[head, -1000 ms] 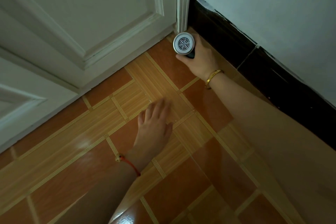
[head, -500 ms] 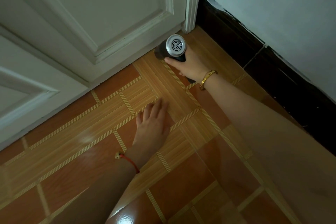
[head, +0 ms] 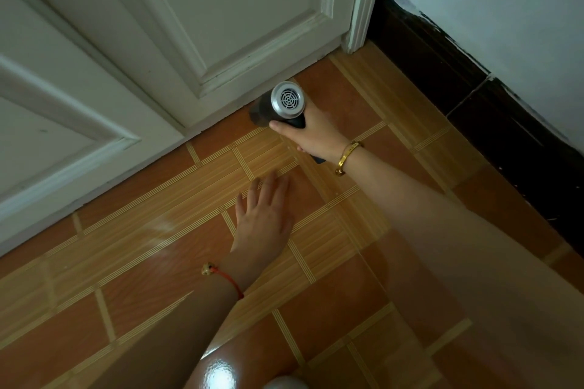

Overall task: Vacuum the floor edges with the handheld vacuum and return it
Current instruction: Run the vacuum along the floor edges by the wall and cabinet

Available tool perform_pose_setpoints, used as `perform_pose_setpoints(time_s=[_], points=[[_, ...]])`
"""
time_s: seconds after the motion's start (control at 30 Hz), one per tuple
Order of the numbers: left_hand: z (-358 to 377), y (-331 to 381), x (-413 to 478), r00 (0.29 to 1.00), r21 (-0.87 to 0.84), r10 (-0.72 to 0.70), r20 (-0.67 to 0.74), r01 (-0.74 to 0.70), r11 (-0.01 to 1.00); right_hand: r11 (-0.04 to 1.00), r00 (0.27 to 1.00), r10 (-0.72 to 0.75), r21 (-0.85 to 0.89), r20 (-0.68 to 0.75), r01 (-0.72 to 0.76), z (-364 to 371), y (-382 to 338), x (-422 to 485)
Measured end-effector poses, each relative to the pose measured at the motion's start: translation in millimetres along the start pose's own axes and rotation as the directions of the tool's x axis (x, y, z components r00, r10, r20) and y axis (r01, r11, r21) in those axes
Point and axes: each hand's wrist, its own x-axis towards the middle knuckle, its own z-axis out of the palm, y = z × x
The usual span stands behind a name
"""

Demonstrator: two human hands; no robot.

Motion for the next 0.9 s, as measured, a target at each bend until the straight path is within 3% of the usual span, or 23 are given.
perform_pose_setpoints(time_s=[0.17, 0.5, 0.6, 0.73, 0.9], points=[[-1.1, -7.0, -8.4, 1.000, -0.001, -0.023, 0.002, 0.023, 1.000, 0.998, 0.990, -0.016, -0.057, -0.140, 0.008, -7.5, -1.1, -5.0], [-0.2, -19.7, -27.9, 0.998, -0.007, -0.062, 0.023, 0.062, 0.998, 0.998, 0.995, -0.040, -0.044, 0.095, 0.044, 40.1, -18.2, -29.4], [-2.3, -27.4, -34.4, 0.997, -0.004, -0.082, 0.014, 0.082, 0.997, 0.998, 0.998, -0.043, -0.051, 0.039, 0.045, 49.1, -23.0, -26.4], [-5.2, -37.3, -41.8, 0.993, -0.023, -0.114, 0.016, 0.114, 0.993, 0.996, 0.989, 0.023, -0.079, -0.147, -0.035, 44.3, -22.4, -15.4], [-6.9, -47.7, -48.1, 0.989, -0.032, -0.148, 0.014, 0.148, 0.988, 0.998, 0.997, 0.063, -0.011, -0.034, -0.064, 45.6, -32.6, -11.8]])
